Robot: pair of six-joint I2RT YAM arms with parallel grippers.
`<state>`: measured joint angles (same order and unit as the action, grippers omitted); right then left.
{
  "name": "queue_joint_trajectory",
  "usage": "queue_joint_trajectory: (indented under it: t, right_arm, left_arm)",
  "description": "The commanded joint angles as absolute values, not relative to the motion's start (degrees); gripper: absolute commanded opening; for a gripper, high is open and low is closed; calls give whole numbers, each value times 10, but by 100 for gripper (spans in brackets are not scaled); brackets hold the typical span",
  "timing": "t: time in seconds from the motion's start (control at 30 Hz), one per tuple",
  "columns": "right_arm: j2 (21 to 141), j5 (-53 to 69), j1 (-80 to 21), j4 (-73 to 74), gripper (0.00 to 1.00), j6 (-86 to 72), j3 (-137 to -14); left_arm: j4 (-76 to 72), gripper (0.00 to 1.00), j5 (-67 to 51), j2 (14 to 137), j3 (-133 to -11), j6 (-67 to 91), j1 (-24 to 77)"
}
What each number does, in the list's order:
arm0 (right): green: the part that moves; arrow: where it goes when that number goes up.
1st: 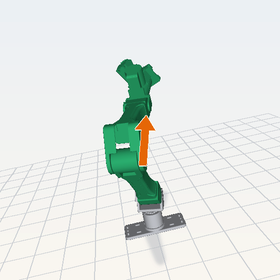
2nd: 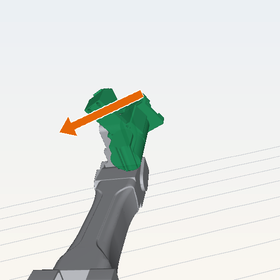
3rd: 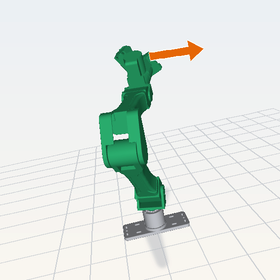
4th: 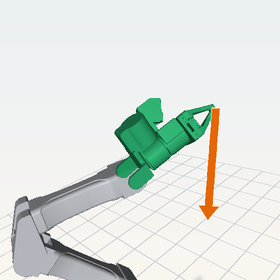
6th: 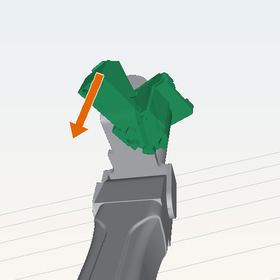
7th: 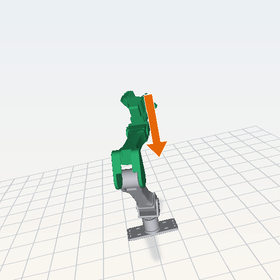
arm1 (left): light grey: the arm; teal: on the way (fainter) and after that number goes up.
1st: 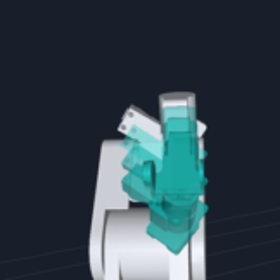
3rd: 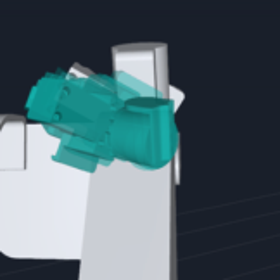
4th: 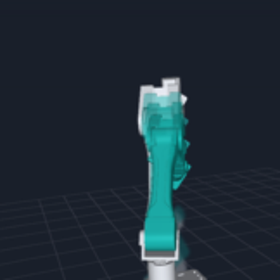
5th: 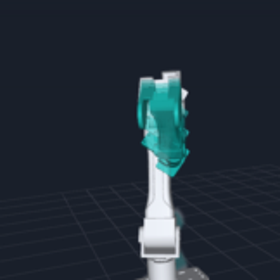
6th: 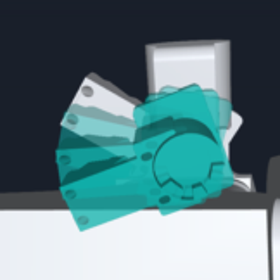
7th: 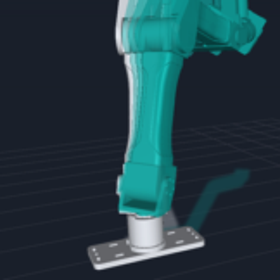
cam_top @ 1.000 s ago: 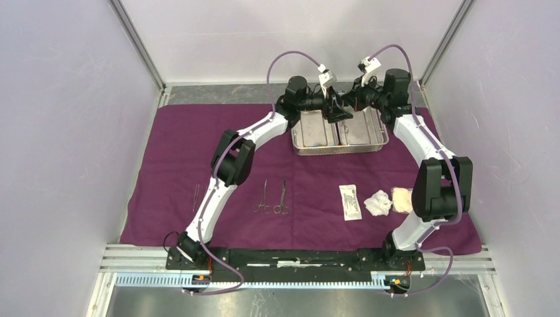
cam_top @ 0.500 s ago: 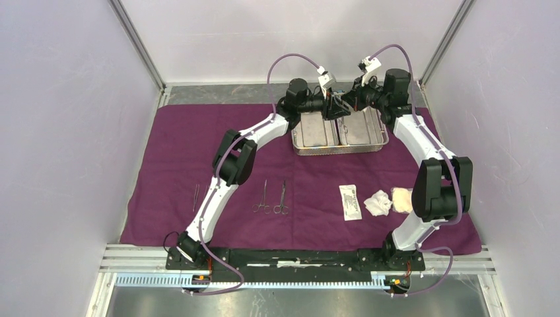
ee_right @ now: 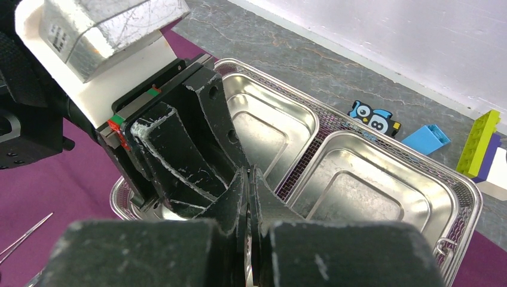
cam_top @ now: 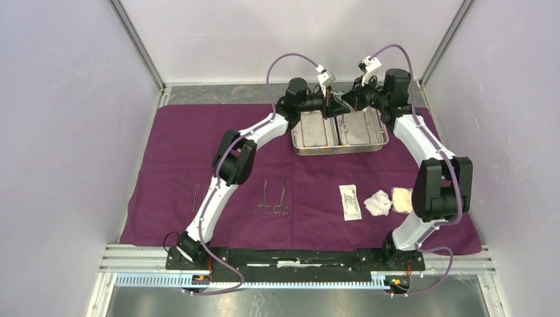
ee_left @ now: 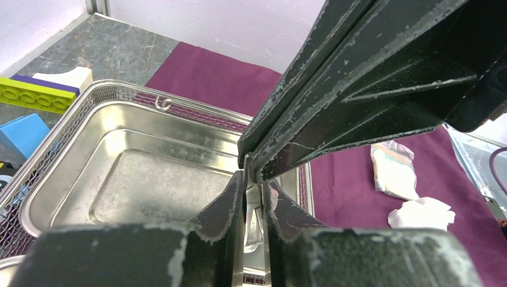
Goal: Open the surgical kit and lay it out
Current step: Pick up the medical item from the container.
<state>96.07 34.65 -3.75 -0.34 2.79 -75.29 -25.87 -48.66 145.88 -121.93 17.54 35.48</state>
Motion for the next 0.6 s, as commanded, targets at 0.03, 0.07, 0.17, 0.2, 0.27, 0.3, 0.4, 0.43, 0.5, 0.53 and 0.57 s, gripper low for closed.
queue_joint_trajectory:
  t: [0.03, 0.07, 0.17, 0.2, 0.27, 0.3, 0.4, 0.43, 0.5, 0.53, 0.57]
  right_arm:
    - [933, 344, -39, -18, 0, 24, -756]
    - [932, 344, -40, -17, 0, 24, -757]
    - [926, 351, -40, -14, 2, 26, -757]
    - [922, 353, -39, -14, 5, 28, -756]
    - [914, 356, -39, -9, 13, 33, -758]
    - [910, 356, -40, -5, 19, 37, -760]
    - [894, 357, -39, 16, 45, 47, -771]
    - [887, 357, -38, 24, 51, 49, -776]
    - [873, 365, -34, 30, 64, 45, -782]
    - [864, 372, -32, 32, 69, 41, -782]
    - [855, 380, -31, 34, 75, 40, -780]
  left_arm:
    - [-279, 7, -500, 1456, -1248, 202, 355]
    - [-277, 3, -500, 1455, -1250, 205, 356]
    - [-273, 2, -510, 1454, -1257, 219, 355]
    - [-272, 2, -516, 1452, -1260, 228, 354]
    - [-269, 2, -534, 1445, -1261, 240, 353]
    - [-269, 2, -545, 1440, -1258, 242, 352]
    - [-269, 2, -572, 1411, -1241, 244, 346]
    - [-271, 2, -581, 1399, -1235, 247, 343]
    - [-284, 2, -605, 1380, -1224, 264, 336]
    - [-300, 2, -615, 1368, -1214, 280, 332]
    - [-318, 2, -625, 1354, -1201, 300, 327]
